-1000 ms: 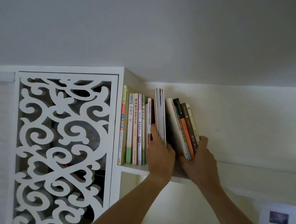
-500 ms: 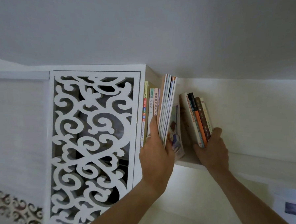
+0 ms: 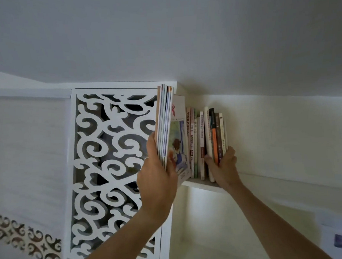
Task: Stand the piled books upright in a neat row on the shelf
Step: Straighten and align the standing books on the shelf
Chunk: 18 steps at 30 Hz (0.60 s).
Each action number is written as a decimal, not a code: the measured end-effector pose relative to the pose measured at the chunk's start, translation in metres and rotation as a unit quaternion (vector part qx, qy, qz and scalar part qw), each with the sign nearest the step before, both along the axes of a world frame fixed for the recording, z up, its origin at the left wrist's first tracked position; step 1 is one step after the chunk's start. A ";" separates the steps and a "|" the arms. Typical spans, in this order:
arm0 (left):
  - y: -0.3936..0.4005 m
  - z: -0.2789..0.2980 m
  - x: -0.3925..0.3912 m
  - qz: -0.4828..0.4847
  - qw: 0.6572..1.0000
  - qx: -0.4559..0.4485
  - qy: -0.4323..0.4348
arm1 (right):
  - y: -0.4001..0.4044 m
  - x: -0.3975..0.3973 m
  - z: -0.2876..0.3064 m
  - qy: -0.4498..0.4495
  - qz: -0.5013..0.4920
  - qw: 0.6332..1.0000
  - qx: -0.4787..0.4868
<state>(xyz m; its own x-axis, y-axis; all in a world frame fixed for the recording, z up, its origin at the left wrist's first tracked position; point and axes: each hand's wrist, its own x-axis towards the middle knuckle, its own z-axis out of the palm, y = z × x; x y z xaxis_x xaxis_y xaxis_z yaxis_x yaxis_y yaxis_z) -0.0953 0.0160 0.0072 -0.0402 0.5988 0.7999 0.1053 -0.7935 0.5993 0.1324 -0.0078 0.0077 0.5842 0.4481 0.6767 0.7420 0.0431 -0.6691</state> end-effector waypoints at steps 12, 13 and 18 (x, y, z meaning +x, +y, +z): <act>0.004 -0.004 -0.007 0.064 0.997 0.021 0.029 | 0.037 -0.031 0.002 -0.084 -0.206 0.975 0.011; 0.005 -0.004 -0.008 0.066 0.997 0.019 0.025 | 0.039 -0.033 0.002 -0.083 -0.215 0.973 0.014; 0.013 -0.002 -0.016 0.071 0.997 0.012 0.009 | 0.048 -0.043 0.004 -0.079 -0.246 0.966 0.032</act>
<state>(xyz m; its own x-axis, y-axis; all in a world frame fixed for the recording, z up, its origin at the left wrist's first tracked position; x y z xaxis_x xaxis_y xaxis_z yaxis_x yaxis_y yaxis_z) -0.1116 0.0286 0.0048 -0.1075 0.5682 0.8159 0.2281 -0.7846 0.5765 0.0894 0.0403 0.0119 0.6028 0.0968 0.7920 0.7759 -0.3024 -0.5536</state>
